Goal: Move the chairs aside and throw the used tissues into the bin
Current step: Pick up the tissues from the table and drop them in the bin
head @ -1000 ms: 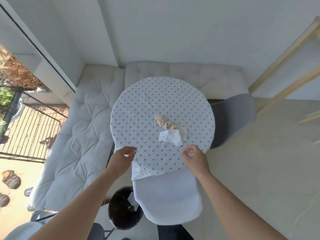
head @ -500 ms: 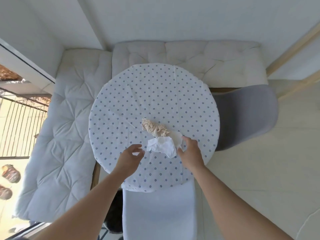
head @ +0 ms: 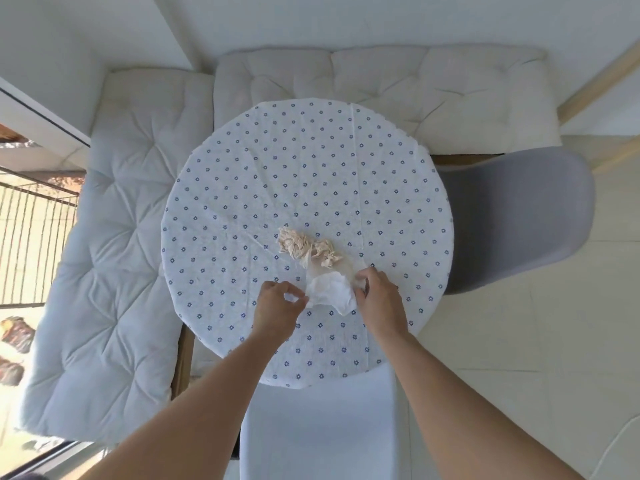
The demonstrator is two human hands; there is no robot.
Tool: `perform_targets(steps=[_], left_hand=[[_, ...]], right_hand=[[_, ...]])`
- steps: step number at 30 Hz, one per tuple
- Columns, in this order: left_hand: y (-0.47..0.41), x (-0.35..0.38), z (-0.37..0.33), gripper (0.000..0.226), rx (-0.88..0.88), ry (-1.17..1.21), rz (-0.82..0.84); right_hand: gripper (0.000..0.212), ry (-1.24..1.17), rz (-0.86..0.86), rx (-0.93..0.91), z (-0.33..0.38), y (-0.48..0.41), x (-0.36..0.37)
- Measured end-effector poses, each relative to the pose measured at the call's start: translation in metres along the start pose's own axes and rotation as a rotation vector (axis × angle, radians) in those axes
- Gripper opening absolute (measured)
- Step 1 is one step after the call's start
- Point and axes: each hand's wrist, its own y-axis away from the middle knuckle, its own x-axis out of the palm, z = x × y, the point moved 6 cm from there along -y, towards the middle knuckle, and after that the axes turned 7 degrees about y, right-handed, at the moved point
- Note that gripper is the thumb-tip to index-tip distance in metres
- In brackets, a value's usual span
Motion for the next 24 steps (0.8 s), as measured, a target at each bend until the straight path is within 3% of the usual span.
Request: perform_targets(steps=[3, 7, 24], left_hand=[[0.008, -0.005, 0.011, 0.003, 0.004, 0.033, 0.002], [0.029, -0.021, 0.031, 0.008, -0.028, 0.108, 0.0], [0.152, -0.149, 0.111, 0.012, 0.054, 0.306, -0.089]], right_hand=[[0.01, -0.069, -0.017, 0.05, -0.008, 0.01, 0.001], [0.002, -0.077, -0.039, 0.045, -0.008, 0.033, -0.006], [0.003, -0.181, -0.234, -0.018, 0.099, 0.168, -0.055]])
